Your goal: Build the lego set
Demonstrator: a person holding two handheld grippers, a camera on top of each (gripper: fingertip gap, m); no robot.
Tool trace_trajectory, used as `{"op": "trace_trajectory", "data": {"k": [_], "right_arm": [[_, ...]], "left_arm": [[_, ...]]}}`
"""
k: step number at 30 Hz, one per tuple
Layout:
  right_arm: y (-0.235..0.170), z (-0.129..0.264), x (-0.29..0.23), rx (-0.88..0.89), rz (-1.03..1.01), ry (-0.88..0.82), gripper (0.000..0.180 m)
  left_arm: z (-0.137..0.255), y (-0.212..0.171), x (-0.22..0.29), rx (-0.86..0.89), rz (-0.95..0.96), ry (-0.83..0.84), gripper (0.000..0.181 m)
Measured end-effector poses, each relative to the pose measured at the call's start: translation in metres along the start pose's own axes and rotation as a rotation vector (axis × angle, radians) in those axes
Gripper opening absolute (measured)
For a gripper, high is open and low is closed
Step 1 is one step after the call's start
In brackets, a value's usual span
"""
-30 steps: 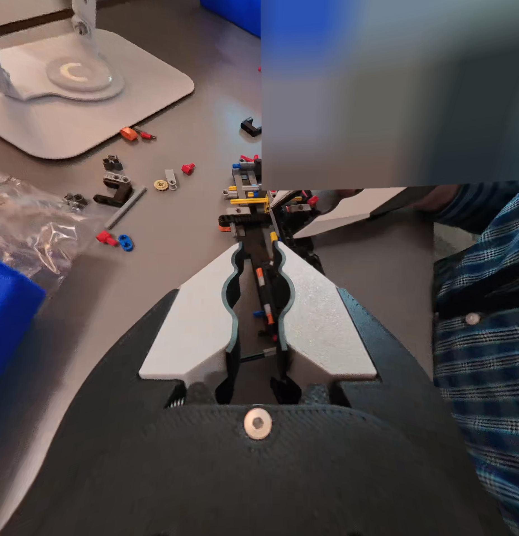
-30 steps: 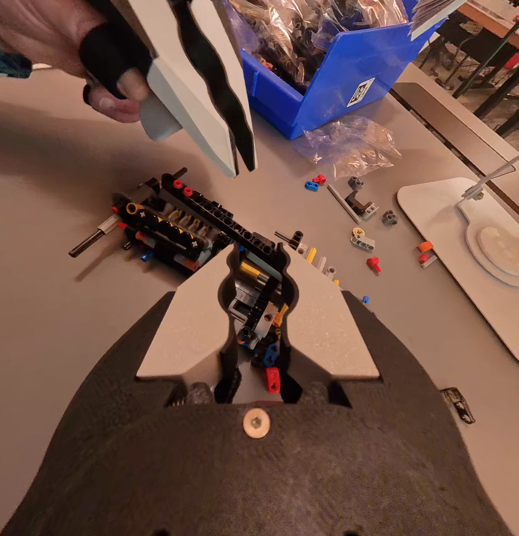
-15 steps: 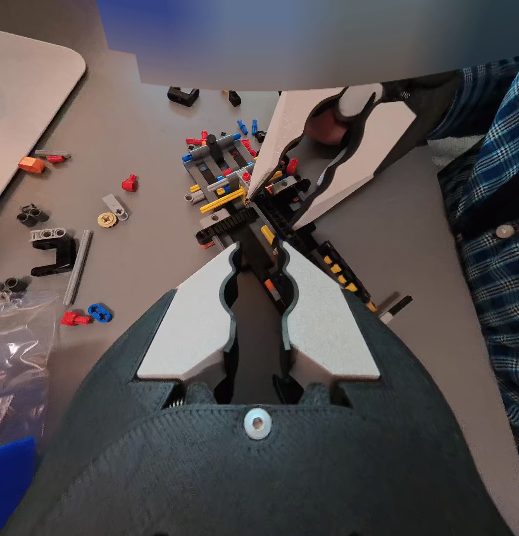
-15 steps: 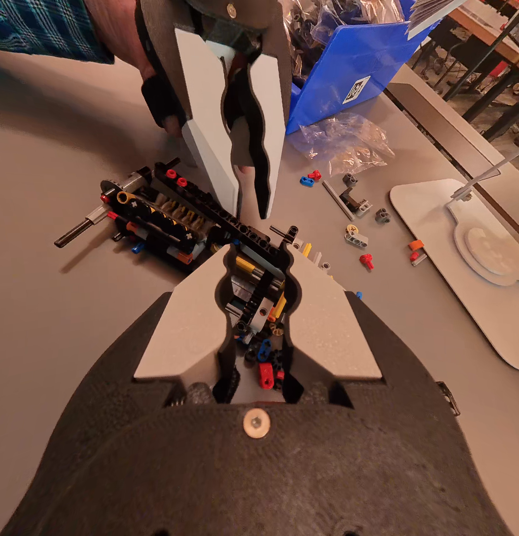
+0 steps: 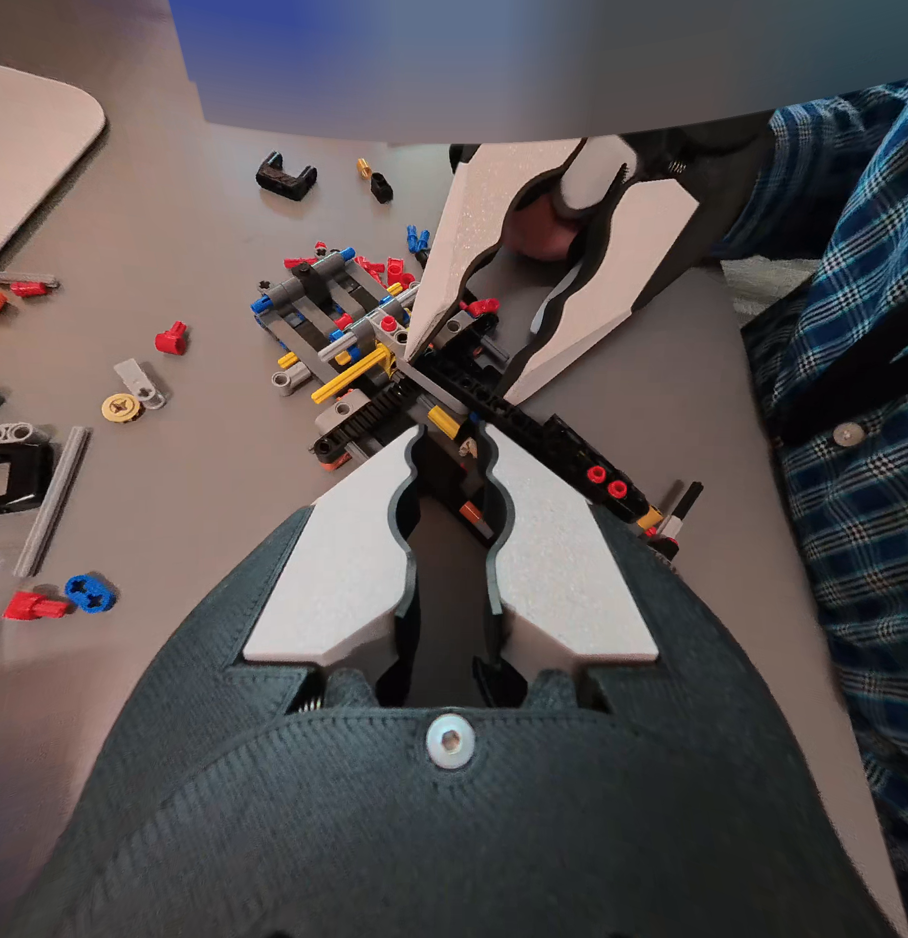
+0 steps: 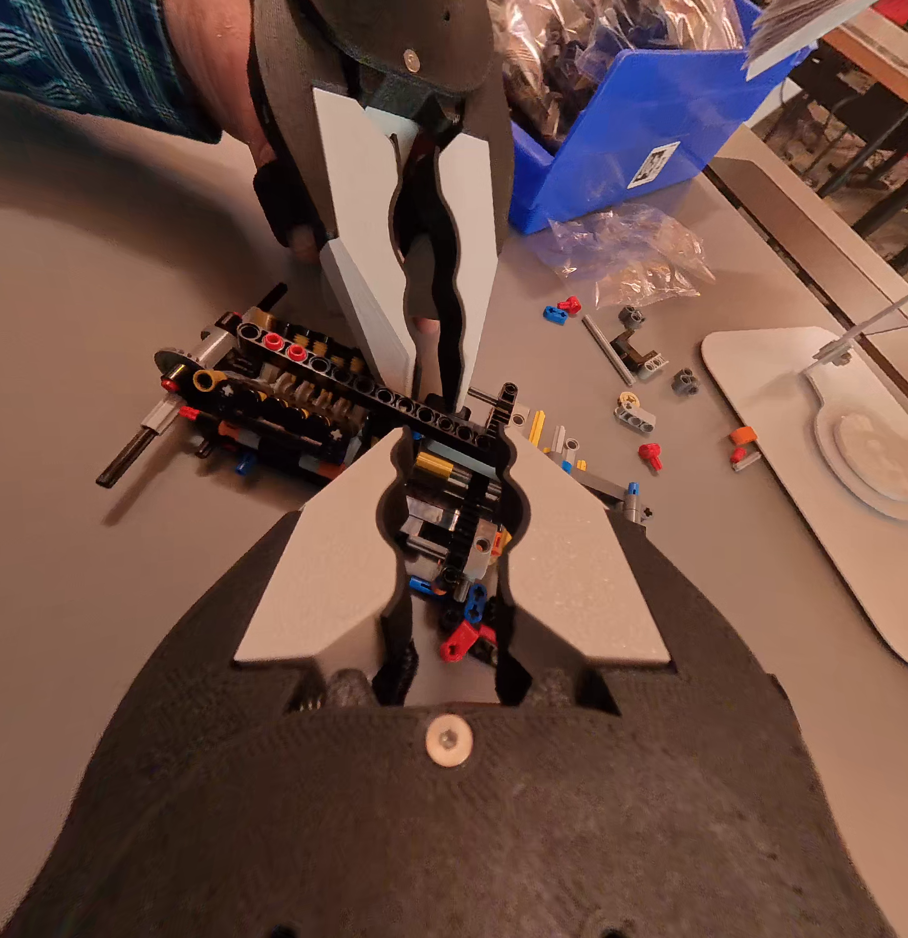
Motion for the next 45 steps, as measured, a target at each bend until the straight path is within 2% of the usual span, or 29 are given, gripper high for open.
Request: {"op": "trace_trajectory", "data": {"k": [5,15,21,26,29,31,34,39,42,45], "right_arm": [[-0.004,0.006,0.000,0.013,0.018,0.020,0.029],[-0.004,0.007,-0.001,0.016,0.033,0.014,0.024],[-0.003,0.006,-0.002,0.017,0.045,0.007,0.023],[-0.002,0.008,-0.004,0.022,0.044,0.011,0.024],[-0.002,0.008,-0.004,0.020,0.043,0.006,0.026],[-0.003,0.010,-0.005,0.011,0.029,0.000,0.034],[-0.004,0.016,-0.005,-0.019,0.003,-0.026,0.032],[-0.001,0.031,0.002,-0.048,-0.109,-0.117,0.040],[-0.006,0.039,-0.002,-0.111,-0.180,-0.186,0.053],[-0.018,0.046,-0.014,-0.180,-0.316,-0.177,0.059]], "left_arm": [[-0.006,0.001,0.007,0.023,0.017,0.054,0.014],[-0.009,0.002,0.009,0.026,0.066,0.021,0.005],[-0.015,0.002,0.005,-0.007,0.019,0.096,0.000],[-0.005,0.002,0.006,0.016,0.090,-0.042,0.011],[-0.003,0.001,0.001,-0.003,0.053,-0.045,0.021],[-0.002,0.003,0.001,-0.007,0.029,-0.060,0.025],[0.001,0.007,0.002,0.020,-0.020,-0.103,0.029],[-0.004,0.007,0.001,-0.014,-0.063,-0.114,0.032],[-0.007,0.004,0.002,-0.043,-0.056,-0.111,0.034],[-0.007,0.000,0.004,-0.051,-0.019,-0.080,0.036]]}}
Point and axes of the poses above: each gripper's, where its closed fingertips meet, z back along the fingers, y out of its top, x = y × z across the jaws, the point moved 4 cm from there along z, back along the fingers, and after that the axes turned 14 degrees about z, right-handed, at the moved point
